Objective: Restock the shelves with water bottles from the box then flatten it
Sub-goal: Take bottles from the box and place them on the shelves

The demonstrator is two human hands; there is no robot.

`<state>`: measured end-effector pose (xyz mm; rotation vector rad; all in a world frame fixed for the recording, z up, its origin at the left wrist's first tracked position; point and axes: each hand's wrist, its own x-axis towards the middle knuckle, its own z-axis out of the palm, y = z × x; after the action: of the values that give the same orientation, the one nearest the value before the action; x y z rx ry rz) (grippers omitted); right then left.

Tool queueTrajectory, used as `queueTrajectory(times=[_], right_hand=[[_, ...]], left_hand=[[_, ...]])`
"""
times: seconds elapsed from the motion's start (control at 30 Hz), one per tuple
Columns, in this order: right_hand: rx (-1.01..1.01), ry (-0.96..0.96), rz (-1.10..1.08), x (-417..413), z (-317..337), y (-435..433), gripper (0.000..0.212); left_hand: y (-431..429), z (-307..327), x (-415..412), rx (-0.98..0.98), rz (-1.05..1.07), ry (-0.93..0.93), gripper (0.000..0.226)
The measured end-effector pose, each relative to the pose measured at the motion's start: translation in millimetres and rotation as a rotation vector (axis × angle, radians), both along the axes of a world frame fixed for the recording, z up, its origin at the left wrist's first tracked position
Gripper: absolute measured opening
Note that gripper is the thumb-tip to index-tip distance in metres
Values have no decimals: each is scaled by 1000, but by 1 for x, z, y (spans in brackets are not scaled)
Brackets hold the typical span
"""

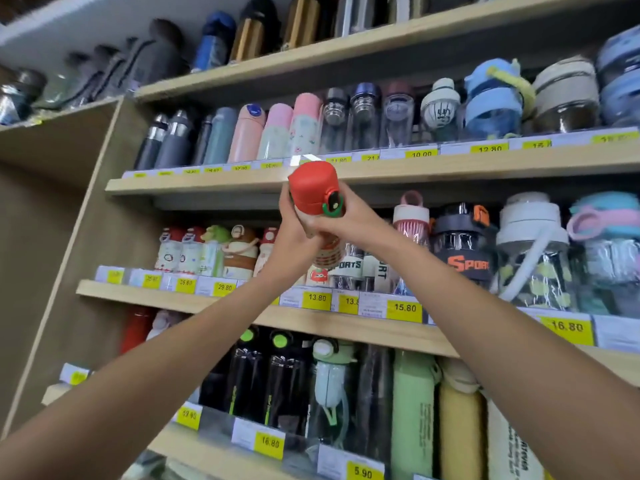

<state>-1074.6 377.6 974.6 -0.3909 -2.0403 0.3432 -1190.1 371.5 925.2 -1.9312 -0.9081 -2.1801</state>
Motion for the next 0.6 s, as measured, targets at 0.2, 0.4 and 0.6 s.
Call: queueTrajectory(times=[0.2, 0.4, 0.6], right_hand=[[-73, 14, -99, -12, -9, 37, 24], [-148, 53, -194, -28, -16, 67, 26], [-279, 131, -248, -40, -26, 91, 35]], left_hand=[[30, -4, -13, -125, 84, 64, 72], [61, 2, -27, -296, 156, 75, 73], [90, 10, -42, -451, 208, 139, 45]])
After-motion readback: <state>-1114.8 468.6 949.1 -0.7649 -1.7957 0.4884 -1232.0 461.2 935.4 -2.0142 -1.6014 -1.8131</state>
